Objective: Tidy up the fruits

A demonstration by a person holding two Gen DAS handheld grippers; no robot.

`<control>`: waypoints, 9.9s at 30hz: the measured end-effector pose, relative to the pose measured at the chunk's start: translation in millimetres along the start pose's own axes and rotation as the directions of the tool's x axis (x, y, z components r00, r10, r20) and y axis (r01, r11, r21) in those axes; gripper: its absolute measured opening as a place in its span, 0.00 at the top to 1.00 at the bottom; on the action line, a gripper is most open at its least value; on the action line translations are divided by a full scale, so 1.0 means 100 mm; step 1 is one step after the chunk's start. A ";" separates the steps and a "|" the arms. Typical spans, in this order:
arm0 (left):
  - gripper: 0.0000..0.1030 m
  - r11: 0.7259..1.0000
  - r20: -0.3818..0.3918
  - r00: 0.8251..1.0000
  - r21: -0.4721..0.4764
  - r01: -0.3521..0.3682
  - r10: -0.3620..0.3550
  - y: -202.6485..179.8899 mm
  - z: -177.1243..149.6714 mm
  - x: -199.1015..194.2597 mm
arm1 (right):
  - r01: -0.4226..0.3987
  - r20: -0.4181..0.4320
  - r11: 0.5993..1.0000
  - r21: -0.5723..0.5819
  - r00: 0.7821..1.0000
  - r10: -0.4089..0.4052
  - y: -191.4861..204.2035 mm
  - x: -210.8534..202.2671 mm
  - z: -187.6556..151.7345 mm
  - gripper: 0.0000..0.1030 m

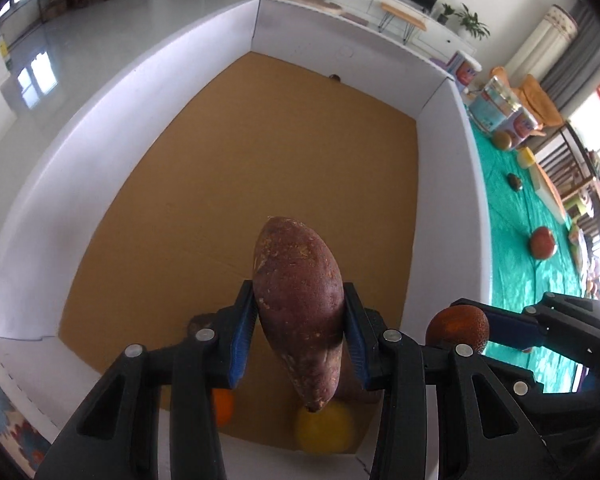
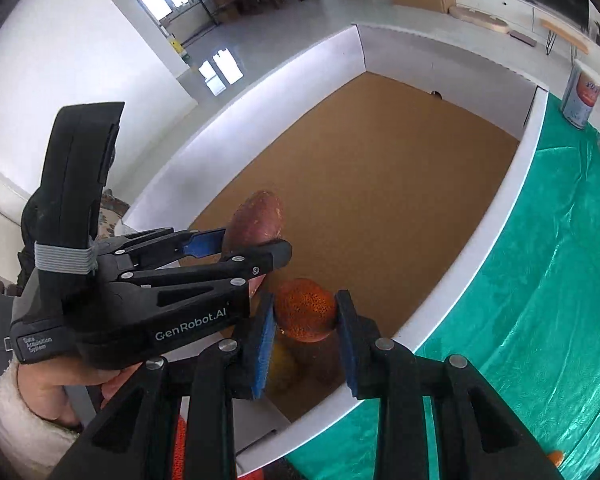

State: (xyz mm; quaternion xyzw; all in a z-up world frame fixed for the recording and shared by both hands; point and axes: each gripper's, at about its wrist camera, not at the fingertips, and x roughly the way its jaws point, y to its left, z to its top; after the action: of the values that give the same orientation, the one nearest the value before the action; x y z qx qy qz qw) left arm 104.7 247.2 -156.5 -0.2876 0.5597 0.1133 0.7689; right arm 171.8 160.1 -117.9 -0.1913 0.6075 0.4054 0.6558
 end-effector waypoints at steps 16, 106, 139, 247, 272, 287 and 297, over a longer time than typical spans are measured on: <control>0.10 0.958 0.337 0.907 0.215 0.187 -0.253 -1.47 -0.17 -1.41 | 0.266 0.398 0.964 0.004 0.884 -0.245 -0.69 -2.24 -0.66 0.09; 0.00 0.936 0.208 0.978 0.342 -0.079 0.007 -2.89 -0.49 1.34 | 0.474 0.074 0.605 0.640 0.746 -0.662 -3.87 -1.40 -3.13 0.00; 0.00 0.936 0.208 0.978 0.342 -0.079 0.007 -2.89 -0.49 1.35 | 0.474 0.073 0.604 0.641 0.745 -0.663 -3.87 -1.41 -3.13 0.00; 0.02 0.893 0.177 0.982 0.449 -0.020 -0.067 -2.43 -0.61 1.15 | 0.266 0.127 0.816 0.514 0.917 -0.379 -4.29 -1.84 -0.91 0.00; 0.01 0.893 0.178 0.982 0.449 -0.022 -0.065 -2.43 -0.60 1.15 | 0.229 0.166 0.759 0.609 0.899 -0.405 -5.04 -0.48 0.76 0.28; 0.01 0.893 0.178 0.982 0.449 -0.022 -0.065 -2.43 -0.60 1.15 | 0.234 0.142 0.756 0.611 0.907 -0.396 -5.13 -0.46 0.72 0.60; 0.01 0.893 0.180 0.982 0.449 -0.026 -0.062 -2.43 -0.60 1.16 | 0.182 0.140 0.859 0.478 0.950 -0.279 -4.54 -0.88 0.19 0.98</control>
State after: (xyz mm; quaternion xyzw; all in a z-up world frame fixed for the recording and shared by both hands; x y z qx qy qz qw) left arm 217.6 -0.3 -199.4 -0.0955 0.4924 0.0007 0.8651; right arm 536.1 -123.7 -140.4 -0.0597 0.5881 0.1857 0.7849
